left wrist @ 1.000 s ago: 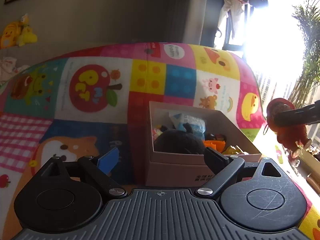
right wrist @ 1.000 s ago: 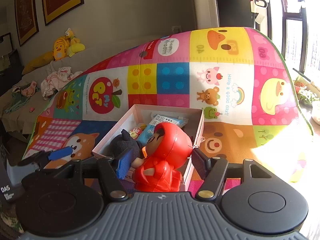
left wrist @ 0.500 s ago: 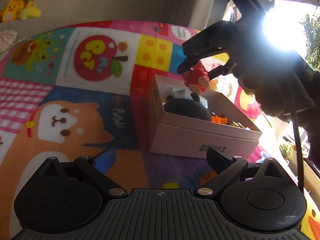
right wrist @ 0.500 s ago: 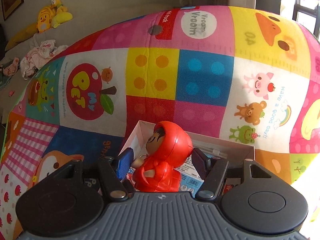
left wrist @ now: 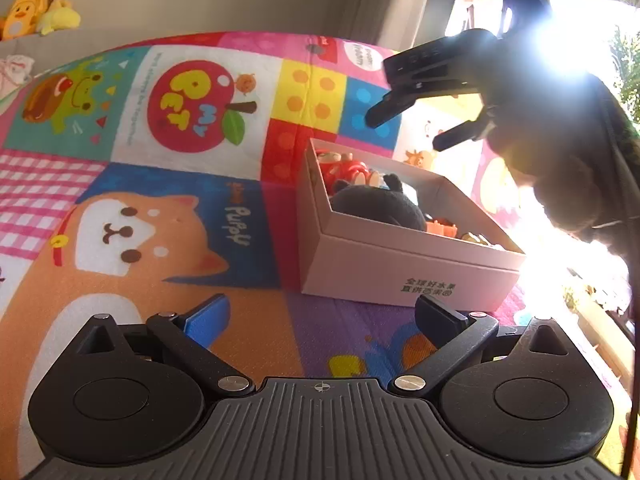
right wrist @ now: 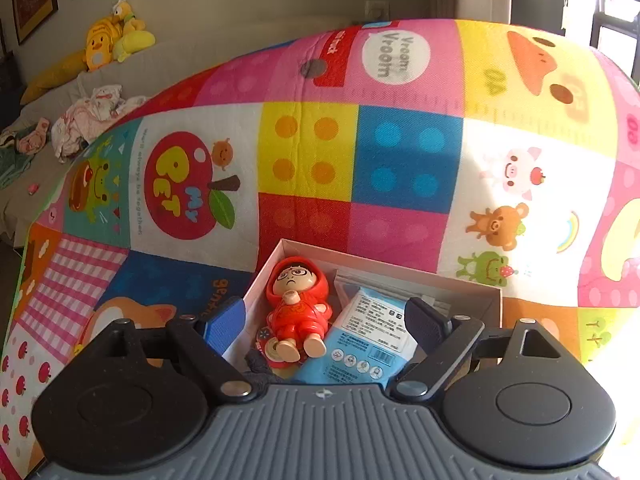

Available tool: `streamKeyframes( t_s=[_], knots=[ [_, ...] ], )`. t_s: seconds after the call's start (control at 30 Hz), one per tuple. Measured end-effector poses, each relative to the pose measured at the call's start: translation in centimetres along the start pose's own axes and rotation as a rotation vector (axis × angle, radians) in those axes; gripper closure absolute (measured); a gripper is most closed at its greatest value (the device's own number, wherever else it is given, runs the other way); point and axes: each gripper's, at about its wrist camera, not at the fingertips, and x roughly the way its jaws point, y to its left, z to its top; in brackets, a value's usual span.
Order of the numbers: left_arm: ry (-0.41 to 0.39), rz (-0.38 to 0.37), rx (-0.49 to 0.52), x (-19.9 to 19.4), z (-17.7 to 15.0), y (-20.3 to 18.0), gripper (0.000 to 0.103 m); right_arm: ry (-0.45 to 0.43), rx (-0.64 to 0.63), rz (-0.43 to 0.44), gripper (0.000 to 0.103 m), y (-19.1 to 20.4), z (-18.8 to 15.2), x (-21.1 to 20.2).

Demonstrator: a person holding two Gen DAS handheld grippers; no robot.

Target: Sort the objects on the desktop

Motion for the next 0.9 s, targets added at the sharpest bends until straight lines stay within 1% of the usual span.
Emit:
streamKeyframes(
  t_s=[0.03,0.07,0.13,0.2,0.3,0.33,0.4,0.47,0.53,0.6,0.63,0.7,0.77,0.83,0.87,0.9],
  knots=[
    [0.002,0.000,0.001,0.1,0.0,0.0,0.001,-0.029,0.022,0.009,0.002,-0.6,-0.9,-1.5],
    [0.004,0.002,0.001,0.1,0.0,0.0,0.001,-0.055,0.040,0.022,0.000,-1.1,-2.1,-2.8],
    [0.006,0.006,0.003,0.2,-0.1,-0.1,0.000,-0.073,0.048,0.038,0.000,-1.7,-4.7,-4.9],
    [0.014,0.011,0.017,0.3,-0.2,-0.4,0.000,-0.087,0.059,0.028,0.000,-2.1,-7.9,-6.7],
    [0.029,0.022,0.056,0.1,-0.3,-1.0,0.000,-0.061,0.103,0.011,0.000,-2.5,-13.0,-8.1],
    [0.039,0.037,0.079,-0.1,-0.5,-1.2,0.000,-0.048,0.121,0.004,0.000,-2.7,-14.6,-8.3],
    [0.059,0.079,0.118,-0.5,-0.9,-1.6,0.000,-0.019,0.141,-0.039,0.000,-2.7,-17.5,-8.3],
    [0.078,0.141,0.146,-1.0,-1.5,-1.7,0.000,0.010,0.141,-0.088,0.000,-2.6,-19.6,-8.0],
    [0.073,0.180,0.174,-1.6,-2.0,-1.7,0.000,0.040,0.120,-0.131,0.000,-2.3,-20.8,-7.4],
    [0.070,0.191,0.196,-2.1,-2.4,-1.7,0.000,0.059,0.094,-0.151,0.000,-2.0,-21.5,-6.6],
    [0.079,0.188,0.197,-2.1,-2.4,-1.7,0.000,0.058,0.070,-0.174,0.000,-1.6,-21.8,-6.3],
    [0.093,0.177,0.192,-2.1,-2.5,-1.8,0.000,0.016,0.010,-0.209,0.000,-0.8,-22.1,-6.3],
    [0.102,0.179,0.225,-1.8,-2.8,-2.3,0.000,0.016,0.003,-0.209,0.000,-0.7,-21.9,-6.1],
    [0.135,0.178,0.253,-1.3,-2.9,-2.6,0.000,0.012,0.045,-0.174,0.000,-1.5,-21.5,-5.6],
    [0.153,0.183,0.259,-1.0,-3.1,-2.8,0.000,-0.002,0.057,-0.177,0.000,-1.7,-21.5,-5.6],
    [0.152,0.180,0.253,-1.0,-3.0,-2.7,0.000,-0.019,0.054,-0.186,0.000,-1.7,-21.7,-5.5]
  ],
)
